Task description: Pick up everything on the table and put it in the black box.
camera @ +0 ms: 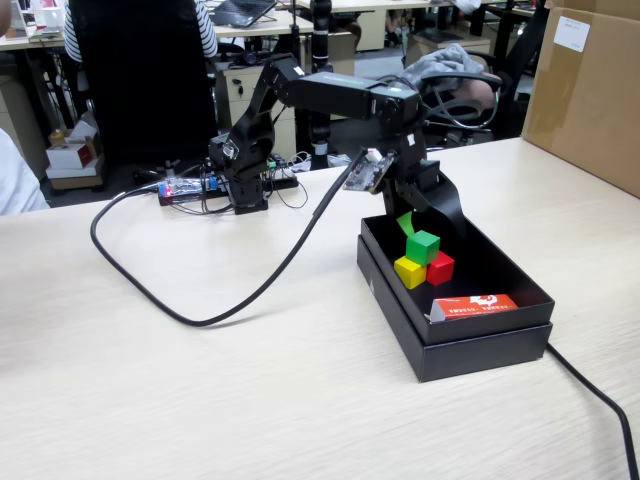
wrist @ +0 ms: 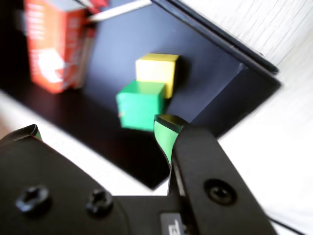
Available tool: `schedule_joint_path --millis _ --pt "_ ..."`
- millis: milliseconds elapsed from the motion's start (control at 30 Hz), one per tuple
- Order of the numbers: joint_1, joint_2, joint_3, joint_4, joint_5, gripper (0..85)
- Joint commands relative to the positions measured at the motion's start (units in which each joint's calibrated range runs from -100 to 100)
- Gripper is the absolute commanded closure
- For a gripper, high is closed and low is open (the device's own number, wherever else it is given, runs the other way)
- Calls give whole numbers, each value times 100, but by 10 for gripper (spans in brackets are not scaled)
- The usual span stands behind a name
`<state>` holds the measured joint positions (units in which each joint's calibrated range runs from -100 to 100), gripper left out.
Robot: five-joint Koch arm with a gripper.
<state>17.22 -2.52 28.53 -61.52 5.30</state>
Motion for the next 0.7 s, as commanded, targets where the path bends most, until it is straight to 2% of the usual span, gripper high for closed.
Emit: schedule_joint_path --millis 0,133,367,667 --pt "-132 -1486 40 -21 -24 387" --pt "-361 -2668 -432 -21 -59 374" --pt "-1094 -4481 -1429 195 -156 371" --pt "-1788 -6718 -3859 1517 -381 359"
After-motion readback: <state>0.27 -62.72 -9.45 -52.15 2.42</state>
